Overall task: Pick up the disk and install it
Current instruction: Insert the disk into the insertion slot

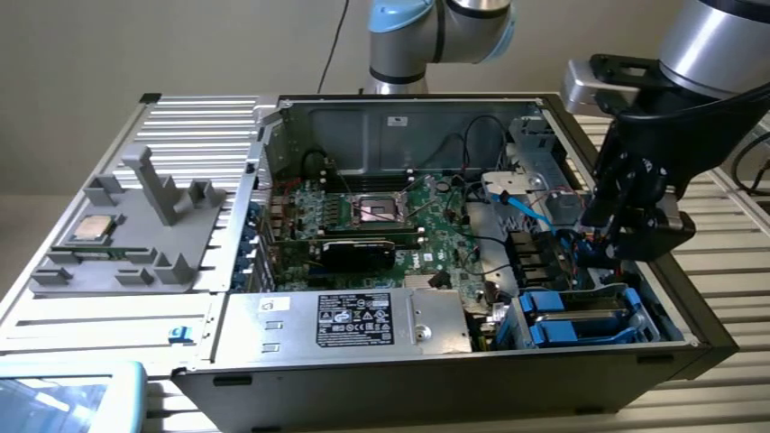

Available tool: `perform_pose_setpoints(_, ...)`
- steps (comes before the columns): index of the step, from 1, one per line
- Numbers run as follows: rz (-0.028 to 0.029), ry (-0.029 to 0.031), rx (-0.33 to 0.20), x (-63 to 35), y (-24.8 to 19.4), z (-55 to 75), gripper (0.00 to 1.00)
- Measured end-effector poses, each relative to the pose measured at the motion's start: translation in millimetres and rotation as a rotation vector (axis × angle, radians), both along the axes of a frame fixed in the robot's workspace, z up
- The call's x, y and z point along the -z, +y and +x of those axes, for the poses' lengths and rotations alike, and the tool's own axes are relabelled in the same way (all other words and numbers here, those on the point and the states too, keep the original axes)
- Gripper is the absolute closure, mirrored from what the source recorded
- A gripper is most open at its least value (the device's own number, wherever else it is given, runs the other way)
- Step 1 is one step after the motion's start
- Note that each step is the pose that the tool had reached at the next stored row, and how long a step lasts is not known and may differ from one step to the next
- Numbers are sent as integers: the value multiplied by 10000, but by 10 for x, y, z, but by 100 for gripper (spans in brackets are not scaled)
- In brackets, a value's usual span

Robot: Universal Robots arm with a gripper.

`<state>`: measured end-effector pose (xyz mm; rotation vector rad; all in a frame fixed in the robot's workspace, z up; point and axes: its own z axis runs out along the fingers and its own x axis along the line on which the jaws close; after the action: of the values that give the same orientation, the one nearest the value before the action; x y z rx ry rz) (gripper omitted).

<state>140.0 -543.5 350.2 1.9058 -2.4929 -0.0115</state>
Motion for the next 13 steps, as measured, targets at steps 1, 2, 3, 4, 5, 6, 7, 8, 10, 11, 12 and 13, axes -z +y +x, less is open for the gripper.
perform_pose_setpoints(1, 5, -8, 123, 4, 0, 0, 42)
perform_pose_setpoints(2, 11, -23, 215, 9, 0, -1, 42)
perform_pose_setpoints(3, 17, -41, 293, 13, 0, -1, 42)
perform_pose_setpoints(4, 22, -62, 363, 17, 1, -2, 42)
perform_pose_setpoints(5, 27, -90, 426, 22, 2, -3, 42)
perform_pose_setpoints(6, 29, -114, 479, 25, 4, -5, 42)
perform_pose_setpoints(7, 28, -130, 525, 28, 6, -11, 42)
perform_pose_setpoints(8, 28, -139, 566, 30, 8, -19, 42)
perform_pose_setpoints(10, 28, -146, 656, 35, 11, -37, 42)
perform_pose_setpoints(11, 29, -147, 707, 36, 11, -45, 42)
perform_pose_setpoints(12, 28, -147, 770, 37, 11, -54, 42)
perform_pose_setpoints(13, 28, -147, 836, 38, 11, -60, 42)
